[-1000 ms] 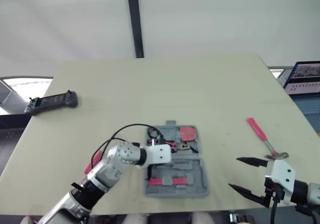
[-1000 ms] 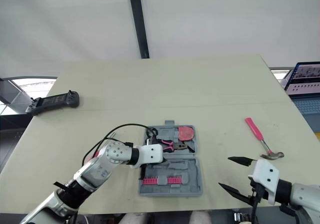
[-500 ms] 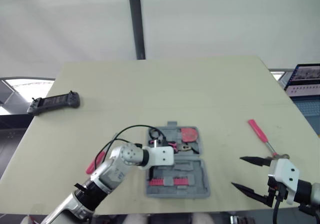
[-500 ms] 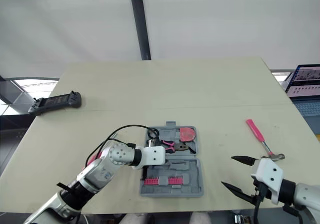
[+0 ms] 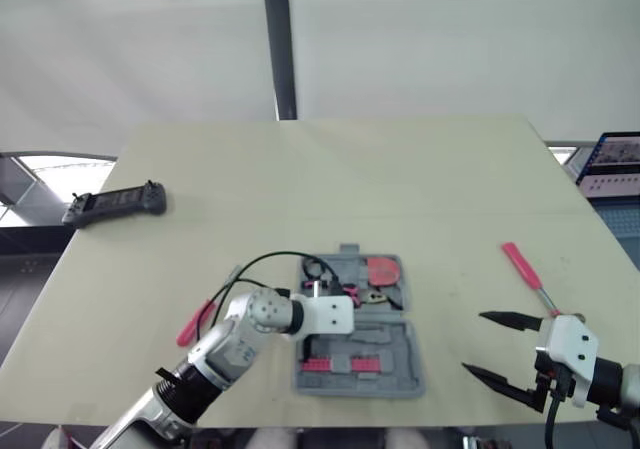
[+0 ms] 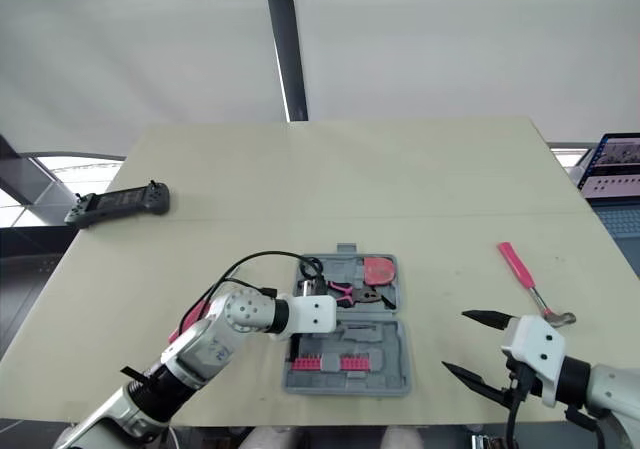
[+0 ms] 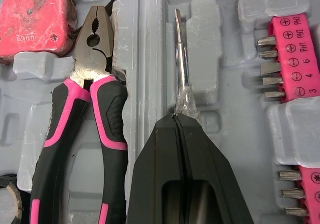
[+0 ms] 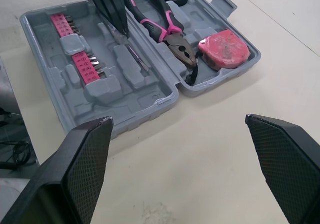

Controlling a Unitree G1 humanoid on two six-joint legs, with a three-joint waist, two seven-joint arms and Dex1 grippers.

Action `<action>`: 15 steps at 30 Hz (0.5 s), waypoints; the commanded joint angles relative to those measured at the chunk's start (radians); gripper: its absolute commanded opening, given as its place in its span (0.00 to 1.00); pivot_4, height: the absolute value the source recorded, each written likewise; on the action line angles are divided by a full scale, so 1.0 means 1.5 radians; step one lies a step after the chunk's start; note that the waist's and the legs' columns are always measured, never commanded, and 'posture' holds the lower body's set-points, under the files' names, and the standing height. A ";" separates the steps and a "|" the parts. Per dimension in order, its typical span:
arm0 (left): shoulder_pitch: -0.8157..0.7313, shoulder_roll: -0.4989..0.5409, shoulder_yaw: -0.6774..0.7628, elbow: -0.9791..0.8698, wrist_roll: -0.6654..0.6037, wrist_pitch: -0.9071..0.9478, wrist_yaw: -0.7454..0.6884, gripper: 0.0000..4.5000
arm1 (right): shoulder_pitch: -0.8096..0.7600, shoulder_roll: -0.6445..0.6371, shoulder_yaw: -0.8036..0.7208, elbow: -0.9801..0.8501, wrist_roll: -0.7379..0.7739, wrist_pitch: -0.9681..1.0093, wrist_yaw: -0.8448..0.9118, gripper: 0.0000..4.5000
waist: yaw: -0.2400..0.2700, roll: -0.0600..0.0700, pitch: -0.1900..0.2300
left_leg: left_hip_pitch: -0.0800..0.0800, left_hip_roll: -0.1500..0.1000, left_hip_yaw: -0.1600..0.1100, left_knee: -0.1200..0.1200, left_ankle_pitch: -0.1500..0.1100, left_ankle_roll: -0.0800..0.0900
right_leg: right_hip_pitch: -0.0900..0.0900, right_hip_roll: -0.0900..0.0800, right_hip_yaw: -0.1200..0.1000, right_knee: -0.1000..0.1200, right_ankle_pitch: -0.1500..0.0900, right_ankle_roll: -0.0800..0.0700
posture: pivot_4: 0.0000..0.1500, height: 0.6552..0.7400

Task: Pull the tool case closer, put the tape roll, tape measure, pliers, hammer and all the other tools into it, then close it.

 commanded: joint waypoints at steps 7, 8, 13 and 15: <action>0.049 0.008 -0.122 0.185 0.064 0.062 -0.050 0.00 | -0.003 -0.004 -0.007 -0.021 0.007 0.001 0.000 1.00 | 0.001 0.000 0.000 | 0.000 -0.004 0.000 -0.001 0.000 0.002 | 0.001 -0.005 0.000 -0.003 0.000 0.000 | 1.00 1.00; 0.049 0.008 -0.122 0.187 0.065 0.062 -0.051 0.00 | -0.002 -0.004 -0.006 -0.020 0.007 0.001 0.000 1.00 | 0.001 0.000 0.000 | 0.000 -0.005 0.000 -0.001 0.000 0.003 | 0.000 -0.005 0.000 -0.003 0.000 0.000 | 1.00 1.00; 0.046 0.006 -0.132 0.203 0.071 0.060 -0.052 0.00 | -0.006 -0.003 -0.003 -0.019 0.005 0.001 -0.002 1.00 | 0.001 -0.001 0.000 | 0.000 -0.007 -0.001 -0.001 -0.001 0.005 | 0.000 -0.007 0.000 -0.005 0.001 0.001 | 1.00 1.00; 0.044 0.003 -0.135 0.212 0.072 0.057 -0.050 0.00 | -0.007 -0.003 -0.001 -0.018 0.004 0.000 -0.002 1.00 | 0.001 -0.001 -0.001 | 0.000 -0.007 -0.001 -0.001 -0.001 0.005 | 0.000 -0.008 0.000 -0.006 0.001 0.002 | 1.00 1.00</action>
